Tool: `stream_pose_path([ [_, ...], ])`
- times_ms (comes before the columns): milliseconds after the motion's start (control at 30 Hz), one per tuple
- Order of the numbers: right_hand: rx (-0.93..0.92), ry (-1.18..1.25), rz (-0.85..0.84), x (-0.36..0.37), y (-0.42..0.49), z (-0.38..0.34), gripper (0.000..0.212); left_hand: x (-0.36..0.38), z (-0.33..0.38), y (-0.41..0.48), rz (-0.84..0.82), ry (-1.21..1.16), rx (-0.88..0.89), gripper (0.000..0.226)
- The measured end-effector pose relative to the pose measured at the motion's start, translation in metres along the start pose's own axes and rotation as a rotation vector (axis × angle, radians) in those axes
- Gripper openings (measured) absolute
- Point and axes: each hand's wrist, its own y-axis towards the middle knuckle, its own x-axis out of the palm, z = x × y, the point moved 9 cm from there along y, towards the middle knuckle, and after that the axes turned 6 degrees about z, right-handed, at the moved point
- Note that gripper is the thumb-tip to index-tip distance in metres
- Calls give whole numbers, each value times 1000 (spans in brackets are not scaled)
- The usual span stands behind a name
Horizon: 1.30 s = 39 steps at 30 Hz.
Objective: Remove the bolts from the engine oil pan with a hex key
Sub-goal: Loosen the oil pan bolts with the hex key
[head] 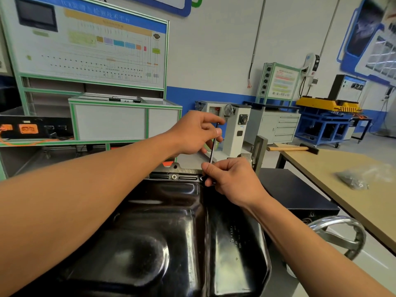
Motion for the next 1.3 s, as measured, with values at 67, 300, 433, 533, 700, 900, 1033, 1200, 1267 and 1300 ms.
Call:
stream_pose_path([
  [67,-7,-3,-7,0,0,-2,41,1,1,0,-7,4,-1,31],
  [300,-86,-121,-38,5,-2,-15,42,-12,5,3,-54,101,-29,16],
  [433,-142,-252,-59,5,-3,-25,43,-28,-3,0,-22,96,-59,10],
  [533,-161,-306,-59,5,-4,-29,44,-33,-6,1,-21,132,-77,5],
  [700,-204,-364,-67,9,-7,-32,41,-43,-7,4,-7,197,-97,9],
  [900,-230,-414,-62,11,-9,-34,34,-77,-29,-7,-87,172,-205,9],
  [1033,-204,-348,-107,16,-10,-33,26,-93,-65,-49,-433,326,-483,16],
  [1200,-208,-339,-208,17,-12,-34,27,-75,-65,-67,-708,504,-575,10],
  [1267,-217,-403,-253,17,-12,-38,26,-76,-59,-67,-720,530,-573,7],
  [1300,-221,-441,-280,18,-12,-40,26,-77,-57,-67,-718,536,-571,4],
])
